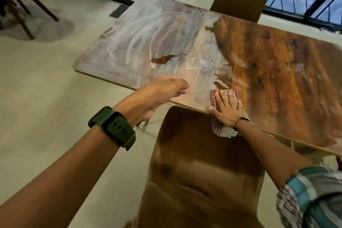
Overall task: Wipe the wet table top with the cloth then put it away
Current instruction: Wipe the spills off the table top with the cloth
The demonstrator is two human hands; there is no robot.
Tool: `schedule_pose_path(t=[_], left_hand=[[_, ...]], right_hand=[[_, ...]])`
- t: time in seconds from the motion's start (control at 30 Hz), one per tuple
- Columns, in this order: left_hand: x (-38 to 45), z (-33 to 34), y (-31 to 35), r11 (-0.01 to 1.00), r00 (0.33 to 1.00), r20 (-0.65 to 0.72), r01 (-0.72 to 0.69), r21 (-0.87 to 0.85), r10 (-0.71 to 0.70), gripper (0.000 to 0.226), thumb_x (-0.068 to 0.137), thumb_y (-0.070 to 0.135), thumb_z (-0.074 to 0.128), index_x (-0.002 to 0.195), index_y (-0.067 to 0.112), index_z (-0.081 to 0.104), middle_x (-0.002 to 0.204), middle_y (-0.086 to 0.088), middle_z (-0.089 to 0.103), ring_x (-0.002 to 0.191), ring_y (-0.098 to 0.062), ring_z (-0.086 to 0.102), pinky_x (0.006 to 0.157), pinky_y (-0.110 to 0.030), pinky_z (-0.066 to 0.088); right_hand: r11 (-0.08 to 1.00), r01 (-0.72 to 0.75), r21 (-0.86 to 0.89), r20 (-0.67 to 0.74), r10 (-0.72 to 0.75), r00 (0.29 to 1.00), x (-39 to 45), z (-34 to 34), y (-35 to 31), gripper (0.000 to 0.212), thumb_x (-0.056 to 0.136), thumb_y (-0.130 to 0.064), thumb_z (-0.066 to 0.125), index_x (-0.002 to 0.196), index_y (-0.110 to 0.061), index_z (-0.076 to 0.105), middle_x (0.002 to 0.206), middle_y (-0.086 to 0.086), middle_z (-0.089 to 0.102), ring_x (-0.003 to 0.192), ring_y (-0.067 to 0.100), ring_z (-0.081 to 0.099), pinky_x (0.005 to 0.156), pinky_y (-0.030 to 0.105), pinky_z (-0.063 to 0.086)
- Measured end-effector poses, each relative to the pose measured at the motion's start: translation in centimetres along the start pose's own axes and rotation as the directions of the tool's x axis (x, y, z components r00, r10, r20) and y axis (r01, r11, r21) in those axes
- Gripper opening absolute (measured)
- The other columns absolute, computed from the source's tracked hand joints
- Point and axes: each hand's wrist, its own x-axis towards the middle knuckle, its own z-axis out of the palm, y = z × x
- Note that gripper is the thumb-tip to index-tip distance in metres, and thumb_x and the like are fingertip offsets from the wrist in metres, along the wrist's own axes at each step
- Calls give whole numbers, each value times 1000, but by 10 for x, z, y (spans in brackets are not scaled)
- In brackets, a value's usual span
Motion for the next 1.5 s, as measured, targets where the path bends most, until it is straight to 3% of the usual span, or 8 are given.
schedule_pose_path(t=[0.27,0.47,0.63,0.73,0.83,1.13,1.33,1.5], left_hand=[[38,-43,-44,997,998,4,68,25,-68,15,92,25,52,101,20,63,110,3,63,109,-11,54,103,-32,35],[85,-20,-52,990,991,117,43,136,-59,14,93,24,49,96,17,61,95,2,57,84,-5,50,70,-18,38],[144,-12,-57,954,974,211,-138,265,82,14,94,22,46,101,20,58,92,4,58,82,-9,53,72,-24,43],[184,-17,-75,644,938,258,-347,682,232,34,95,23,42,128,14,45,122,-6,51,106,-19,53,91,-35,47],[216,-24,-98,251,860,412,-488,836,301,50,97,26,36,143,12,25,154,-10,17,142,-25,10,116,-40,6],[252,-32,-116,-39,627,721,-746,664,295,58,93,39,10,146,14,4,156,-8,7,141,-15,-2,116,-35,-3],[257,-32,-118,-59,611,740,-759,649,283,61,93,38,8,147,10,11,155,-10,8,144,-22,4,117,-39,4],[269,-42,-114,-3,539,802,-830,558,256,61,89,41,5,146,16,4,155,-6,3,143,-19,-1,117,-39,1]], right_hand=[[997,-37,74,-75,42,996,33,2,-72,60,98,-52,14,150,-29,-9,157,-6,-19,144,23,-18,112,52,-13],[994,-77,78,-187,90,978,32,10,-72,56,100,-50,14,150,-33,-6,158,-9,-15,145,19,-15,114,53,-10],[941,-301,153,-279,333,901,38,17,-87,55,100,-47,13,150,-33,-2,159,-8,-9,145,21,-12,114,54,-9],[829,-487,275,-250,551,796,48,14,-103,55,99,-46,15,151,-32,0,159,-7,-5,145,25,-10,112,58,-8],[776,-543,323,-241,622,745,50,14,-117,56,100,-45,15,151,-30,-1,159,-5,-7,145,27,-11,112,59,-8],[783,-558,274,-238,618,749,42,21,-106,56,99,-48,16,150,-33,-2,159,-6,-7,146,22,-10,114,55,-8],[596,-714,368,-173,798,577,45,13,-41,56,98,-49,13,151,-34,0,159,-8,-6,146,23,-9,112,56,-10],[307,-831,464,-74,948,309,50,2,-19,58,98,-48,14,151,-30,1,159,-3,-7,145,25,-10,113,57,-6]])
